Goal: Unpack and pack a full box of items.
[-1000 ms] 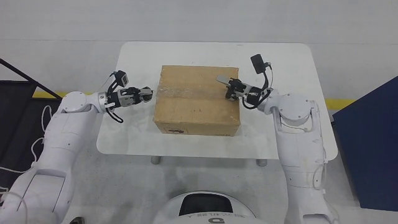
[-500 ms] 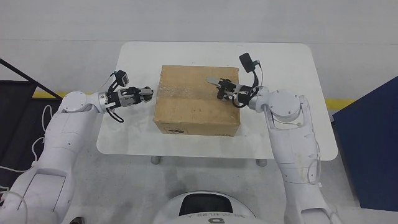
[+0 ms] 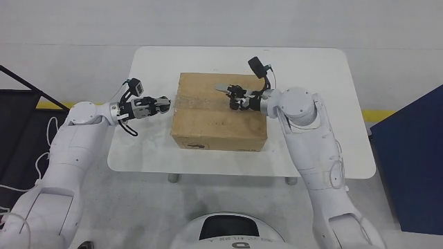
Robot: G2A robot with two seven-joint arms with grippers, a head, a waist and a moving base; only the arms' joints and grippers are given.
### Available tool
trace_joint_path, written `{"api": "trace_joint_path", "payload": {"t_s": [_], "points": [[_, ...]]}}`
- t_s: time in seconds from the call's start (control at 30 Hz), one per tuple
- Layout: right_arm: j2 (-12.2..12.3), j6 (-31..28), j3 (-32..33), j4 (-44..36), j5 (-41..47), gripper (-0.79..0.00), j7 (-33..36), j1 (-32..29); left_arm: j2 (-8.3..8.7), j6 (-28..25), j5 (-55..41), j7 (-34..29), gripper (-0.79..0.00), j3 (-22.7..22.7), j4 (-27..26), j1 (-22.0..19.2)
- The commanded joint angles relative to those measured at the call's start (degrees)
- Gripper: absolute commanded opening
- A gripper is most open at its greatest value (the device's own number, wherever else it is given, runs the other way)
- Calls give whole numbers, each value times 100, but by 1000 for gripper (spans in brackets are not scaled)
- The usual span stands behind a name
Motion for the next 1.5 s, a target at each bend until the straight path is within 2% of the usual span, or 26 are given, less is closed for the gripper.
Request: {"api": "trace_joint_path", "payload": {"t_s": [0.0,0.3,0.63,0.93,1.23,1.27,1.3,1.33,1.37,1.47], "points": [[-12,69,-141,53,32,0,-16,110,0,0,0,0,-785,0,0,0],[-99,128,-765,416,525,0,-214,535,0,0,0,0,-785,0,0,0],[-318,295,-1413,1535,1372,0,-654,1285,0,0,0,0,-785,0,0,0],[-484,123,-1843,2110,1914,0,-864,1703,0,0,0,0,-785,0,0,0],[-683,192,-2143,2707,2566,0,-1202,2074,0,0,0,0,-785,0,0,0],[-708,186,-2173,2799,2637,0,-1256,2121,0,0,0,0,-640,0,0,0],[-725,171,-2195,2859,2685,0,-1288,2154,0,0,0,0,-419,0,0,0],[-736,160,-2212,2900,2709,0,-1304,2175,0,0,0,0,-62,0,0,0],[-757,136,-2247,2973,2754,0,-1331,2215,5,19,12,189,0,-19,-75,68],[-803,96,-2341,3118,2806,0,-1390,2298,53,54,13,349,0,-132,-215,208]]}}
